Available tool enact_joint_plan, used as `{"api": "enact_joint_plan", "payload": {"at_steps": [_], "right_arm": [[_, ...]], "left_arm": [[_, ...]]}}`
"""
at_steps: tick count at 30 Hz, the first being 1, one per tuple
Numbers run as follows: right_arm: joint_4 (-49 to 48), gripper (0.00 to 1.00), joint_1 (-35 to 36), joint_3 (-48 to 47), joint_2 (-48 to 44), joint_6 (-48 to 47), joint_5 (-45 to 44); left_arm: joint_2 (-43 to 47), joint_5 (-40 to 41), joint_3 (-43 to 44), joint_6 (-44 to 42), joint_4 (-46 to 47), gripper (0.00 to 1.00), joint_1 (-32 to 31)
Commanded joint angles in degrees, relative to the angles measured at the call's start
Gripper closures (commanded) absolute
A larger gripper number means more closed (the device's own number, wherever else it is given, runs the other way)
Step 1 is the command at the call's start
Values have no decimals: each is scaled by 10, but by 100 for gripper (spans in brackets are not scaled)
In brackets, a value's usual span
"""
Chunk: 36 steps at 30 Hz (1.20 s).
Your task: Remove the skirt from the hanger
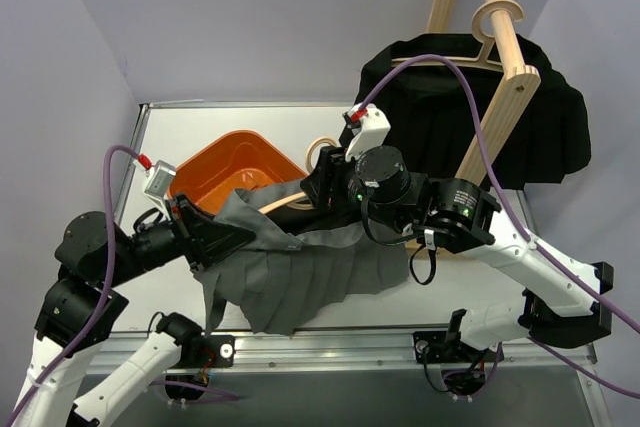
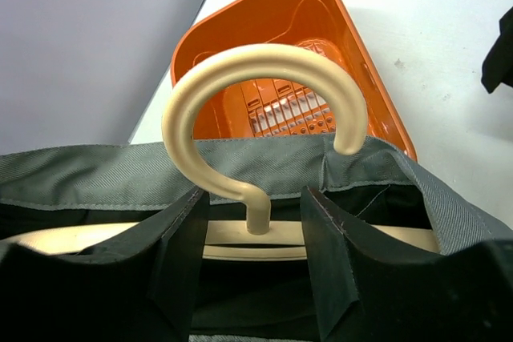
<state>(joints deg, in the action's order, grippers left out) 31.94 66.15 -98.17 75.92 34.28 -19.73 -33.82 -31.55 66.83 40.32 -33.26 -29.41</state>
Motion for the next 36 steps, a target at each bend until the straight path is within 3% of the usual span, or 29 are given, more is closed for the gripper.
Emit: {"api": "enact_joint_plan", "payload": {"at_steps": [1, 11, 15, 17, 20, 21, 29, 33, 36], "right_arm": [[-25, 56, 4, 9, 4, -4, -15], [-29, 67, -6, 8, 12, -19, -22], [-29, 79, -8, 10, 14, -23, -22], [-26, 80, -8, 13, 10, -23, -27], [-25, 90, -11, 18, 3, -24, -33], [-24, 100, -13, 18, 2, -24, -33], [-8, 100, -19, 4, -8, -32, -58], [-10, 100, -22, -1, -19, -42, -71], [-17, 100, -24, 2, -29, -44, -66]], "left_arm": [[3, -18, 8, 14, 85, 98, 1], [-3, -36, -9, 27, 115, 98, 2], [-6, -41, -10, 28, 117, 98, 2], [-10, -43, -9, 28, 121, 98, 2], [-15, -47, -8, 29, 122, 98, 1], [-16, -48, -7, 30, 122, 98, 2], [-27, -50, -6, 34, 115, 97, 2], [-33, -50, -2, 34, 109, 89, 2], [-35, -42, 4, 28, 101, 97, 2]]}}
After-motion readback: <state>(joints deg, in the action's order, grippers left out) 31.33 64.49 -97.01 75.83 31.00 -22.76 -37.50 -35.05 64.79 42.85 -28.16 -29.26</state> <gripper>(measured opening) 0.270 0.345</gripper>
